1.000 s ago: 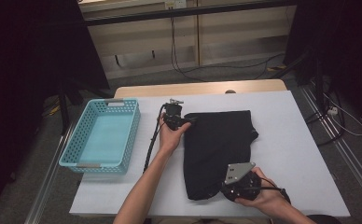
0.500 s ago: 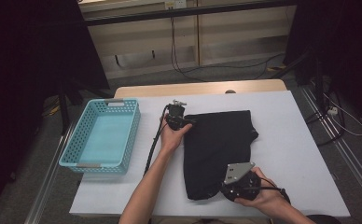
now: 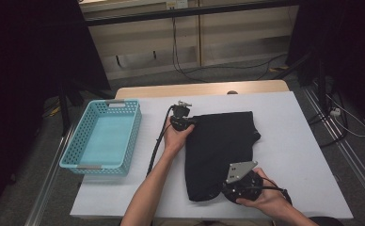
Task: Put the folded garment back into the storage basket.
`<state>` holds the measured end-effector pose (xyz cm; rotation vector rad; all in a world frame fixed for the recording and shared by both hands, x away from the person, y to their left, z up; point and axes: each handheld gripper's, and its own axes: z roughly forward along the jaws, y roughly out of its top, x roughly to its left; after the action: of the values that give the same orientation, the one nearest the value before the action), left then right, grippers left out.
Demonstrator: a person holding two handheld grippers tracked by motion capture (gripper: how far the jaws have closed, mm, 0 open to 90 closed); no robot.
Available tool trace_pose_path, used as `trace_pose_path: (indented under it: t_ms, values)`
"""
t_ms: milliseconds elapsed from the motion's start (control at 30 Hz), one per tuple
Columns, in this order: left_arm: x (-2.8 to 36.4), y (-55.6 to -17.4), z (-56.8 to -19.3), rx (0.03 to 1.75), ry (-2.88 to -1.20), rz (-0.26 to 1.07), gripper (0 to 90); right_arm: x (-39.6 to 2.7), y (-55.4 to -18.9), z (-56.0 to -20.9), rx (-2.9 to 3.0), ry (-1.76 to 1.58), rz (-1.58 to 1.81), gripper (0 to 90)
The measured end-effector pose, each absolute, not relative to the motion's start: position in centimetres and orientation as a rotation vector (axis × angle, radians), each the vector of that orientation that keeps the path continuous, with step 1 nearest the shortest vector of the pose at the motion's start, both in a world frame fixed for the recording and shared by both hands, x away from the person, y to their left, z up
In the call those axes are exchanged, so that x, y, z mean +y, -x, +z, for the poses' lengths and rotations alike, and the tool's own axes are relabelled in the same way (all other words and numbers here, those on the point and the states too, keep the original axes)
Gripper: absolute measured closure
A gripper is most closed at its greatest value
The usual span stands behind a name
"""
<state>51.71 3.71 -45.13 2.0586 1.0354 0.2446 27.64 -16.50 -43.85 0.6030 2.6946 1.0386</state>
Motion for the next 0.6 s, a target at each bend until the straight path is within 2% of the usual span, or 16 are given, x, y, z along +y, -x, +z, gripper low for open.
trace_pose_path:
  t_ms: [167, 600]
  values:
    - [4.2, -51.8, -43.4, 1.033, -1.964, 0.222, 77.5, -16.3, -27.7, -43.3, 2.672, -0.624, 1.098, 75.5]
    - [4.3, -52.1, -42.0, 1.023, -1.949, 0.230, 77.8, -16.1, -27.6, -42.5, 2.644, -0.618, 1.137, 75.9]
